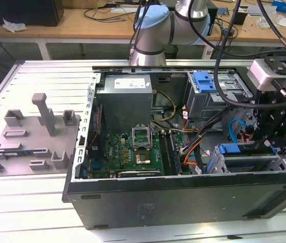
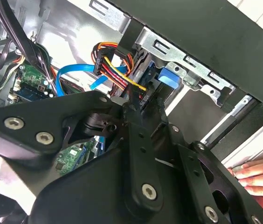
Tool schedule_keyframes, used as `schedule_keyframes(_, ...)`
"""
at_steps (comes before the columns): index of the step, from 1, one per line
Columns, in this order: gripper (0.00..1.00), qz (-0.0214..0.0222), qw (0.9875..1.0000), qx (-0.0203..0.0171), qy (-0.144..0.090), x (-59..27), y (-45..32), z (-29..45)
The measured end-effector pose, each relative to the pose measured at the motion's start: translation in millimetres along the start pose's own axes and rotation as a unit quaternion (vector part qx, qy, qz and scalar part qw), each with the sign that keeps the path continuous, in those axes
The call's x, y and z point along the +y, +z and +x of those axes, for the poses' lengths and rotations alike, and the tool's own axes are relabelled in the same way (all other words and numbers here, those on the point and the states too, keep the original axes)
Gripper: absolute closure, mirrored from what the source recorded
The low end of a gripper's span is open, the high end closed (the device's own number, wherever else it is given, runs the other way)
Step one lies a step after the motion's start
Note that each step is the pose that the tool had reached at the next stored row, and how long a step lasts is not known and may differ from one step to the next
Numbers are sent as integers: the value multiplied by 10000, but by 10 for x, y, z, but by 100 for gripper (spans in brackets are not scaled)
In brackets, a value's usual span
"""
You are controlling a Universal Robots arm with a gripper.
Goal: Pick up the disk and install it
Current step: 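Insert the first disk wire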
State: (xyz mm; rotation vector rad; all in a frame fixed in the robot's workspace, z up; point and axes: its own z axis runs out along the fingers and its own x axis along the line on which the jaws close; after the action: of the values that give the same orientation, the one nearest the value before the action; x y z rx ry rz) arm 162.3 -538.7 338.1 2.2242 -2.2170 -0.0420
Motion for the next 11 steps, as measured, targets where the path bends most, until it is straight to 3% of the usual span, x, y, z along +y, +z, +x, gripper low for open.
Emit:
schedule_keyframes(6, 70, 0, 10000, 0, 0, 24, -76, -26)
schedule_keyframes(9, 70, 1, 10000, 6, 0, 69, -143, -57)
schedule_keyframes(11, 70, 1, 10000, 13, -1, 94, -235, -97)
